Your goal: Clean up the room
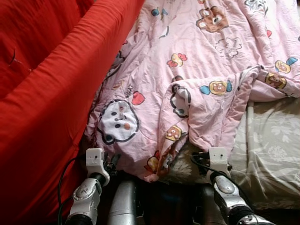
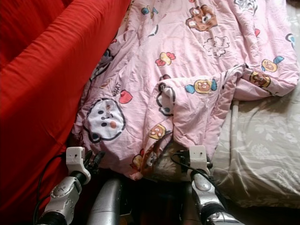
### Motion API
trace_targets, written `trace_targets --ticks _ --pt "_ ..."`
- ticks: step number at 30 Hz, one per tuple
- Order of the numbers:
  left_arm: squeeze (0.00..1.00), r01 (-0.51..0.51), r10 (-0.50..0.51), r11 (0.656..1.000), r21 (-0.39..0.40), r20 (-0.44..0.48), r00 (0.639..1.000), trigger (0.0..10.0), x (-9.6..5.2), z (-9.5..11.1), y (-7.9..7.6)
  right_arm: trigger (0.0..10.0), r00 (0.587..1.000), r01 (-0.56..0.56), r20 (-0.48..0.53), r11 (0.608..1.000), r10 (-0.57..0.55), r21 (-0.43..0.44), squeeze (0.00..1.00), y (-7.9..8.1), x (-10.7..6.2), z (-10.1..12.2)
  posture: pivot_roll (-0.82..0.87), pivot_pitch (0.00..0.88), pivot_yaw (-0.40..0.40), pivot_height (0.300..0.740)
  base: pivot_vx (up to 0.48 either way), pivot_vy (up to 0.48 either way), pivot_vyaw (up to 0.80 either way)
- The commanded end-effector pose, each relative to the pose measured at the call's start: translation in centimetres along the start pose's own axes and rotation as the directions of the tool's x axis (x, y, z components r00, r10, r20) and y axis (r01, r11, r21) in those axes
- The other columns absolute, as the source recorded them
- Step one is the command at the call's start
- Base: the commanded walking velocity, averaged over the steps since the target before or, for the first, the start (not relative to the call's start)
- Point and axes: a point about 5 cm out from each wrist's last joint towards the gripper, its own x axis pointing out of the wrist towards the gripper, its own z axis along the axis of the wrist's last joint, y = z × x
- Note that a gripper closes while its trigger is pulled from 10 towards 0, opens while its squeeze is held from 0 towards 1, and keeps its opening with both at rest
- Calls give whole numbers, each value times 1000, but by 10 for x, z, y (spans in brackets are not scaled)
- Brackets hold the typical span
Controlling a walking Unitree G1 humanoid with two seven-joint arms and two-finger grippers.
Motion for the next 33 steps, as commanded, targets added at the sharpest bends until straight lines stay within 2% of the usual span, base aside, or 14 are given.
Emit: trace_targets --ticks 1,2,3,4,5,6,10,20,33 --pt "0 -22 22 1000 -8 -36 999 10000 -6 -9 6 8353 997 53 -55 998 -52 26 0 -6 -6 -17 81 322 137 628 0 0 0" --pt "0 -22 22 1000 -8 -38 999 10000 -6 -9 6 8353 997 57 -57 998 -56 21 0 -6 -6 -18 81 322 137 628 0 0 0" --pt "0 -22 22 1000 -8 -38 999 10000 -6 -9 6 6980 997 57 -57 998 -56 21 0 -6 -6 -18 81 322 137 628 0 0 0" --pt "0 -22 22 1000 -8 -40 999 10000 -5 -8 6 3725 996 59 -72 998 -58 7 0 -6 -7 -21 77 317 136 628 0 0 0" --pt "0 -22 22 1000 -8 -40 999 10000 -5 -8 6 3725 995 59 -76 998 -59 4 0 -7 -7 -21 77 317 136 628 0 0 0" --pt "0 -22 22 1000 -8 -41 999 10000 -5 -8 6 0 995 60 -83 998 -60 -6 0 -7 -7 -22 76 315 135 628 0 0 0" --pt "0 -24 23 1000 -10 -47 999 10000 -2 -7 4 0 994 62 -95 998 -62 -3 0 -4 -11 -29 71 300 132 628 0 0 0" --pt "0 -25 25 1000 -7 -74 997 10000 -1 -12 2 0 996 23 -82 1000 -23 3 0 3 -11 -28 58 285 128 628 0 0 0" --pt "0 -57 57 998 4 -143 988 10000 -6 -25 6 0 997 48 -65 999 -47 9 0 -8 -8 -22 29 255 115 628 0 0 0"
